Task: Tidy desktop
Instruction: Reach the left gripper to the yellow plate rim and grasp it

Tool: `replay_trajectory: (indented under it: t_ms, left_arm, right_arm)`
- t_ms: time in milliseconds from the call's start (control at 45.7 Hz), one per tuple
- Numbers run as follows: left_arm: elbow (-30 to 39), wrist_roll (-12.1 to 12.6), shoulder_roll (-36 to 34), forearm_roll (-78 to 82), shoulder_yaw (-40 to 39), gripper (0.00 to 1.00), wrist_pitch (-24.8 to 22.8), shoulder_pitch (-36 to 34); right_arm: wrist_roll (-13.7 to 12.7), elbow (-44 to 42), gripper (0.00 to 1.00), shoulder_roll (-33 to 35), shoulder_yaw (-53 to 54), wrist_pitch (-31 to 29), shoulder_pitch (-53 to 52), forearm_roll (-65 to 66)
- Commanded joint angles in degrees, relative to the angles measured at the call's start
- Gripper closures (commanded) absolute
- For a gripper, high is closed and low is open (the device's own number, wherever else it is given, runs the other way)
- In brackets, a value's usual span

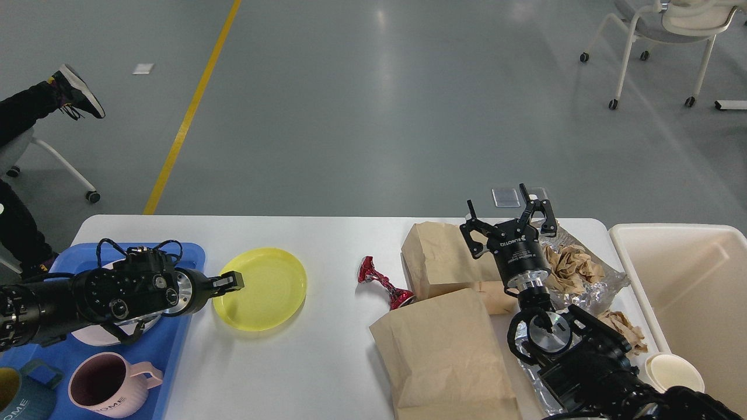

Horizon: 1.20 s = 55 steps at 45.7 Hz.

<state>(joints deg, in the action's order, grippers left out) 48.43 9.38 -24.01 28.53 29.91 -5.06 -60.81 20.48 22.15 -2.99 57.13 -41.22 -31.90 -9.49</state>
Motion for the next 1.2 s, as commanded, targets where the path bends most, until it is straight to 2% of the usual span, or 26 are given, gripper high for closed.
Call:
replay_trajectory:
  t_ms: [0,307,591,920,1183]
  left_arm:
    - [0.0,-0.07,-0.86,-0.14,-0.02,0.29,-0.74,0.08]
    - [-3.42,-0.15,0.28,-0.23,-0.02,0.31,-0.12,2.19]
    - [-3.78,0.02,1.34,-0.14,0.07,0.42,0.76,2.89]
    - [-6.15,0.37,4.5,-0.14,0.15,0.46,1.99,3.77]
    - [-6.5,1.08,5.2,-0.05,0.24,0.55,2.16,4.38]
  right_arm:
    - [0.0,0.0,0.0,0.0,0.0,0.0,0.0,0.0]
    - [0.0,0.0,0.0,0.0,0.0,0.0,0.0,0.0]
    - [0.0,0.0,0.0,0.0,0.0,0.0,0.0,0.0]
    - [0.0,0.0,0.0,0.0,0.0,0.0,0.0,0.0]
    - [0.0,0.0,0.0,0.0,0.0,0.0,0.0,0.0]
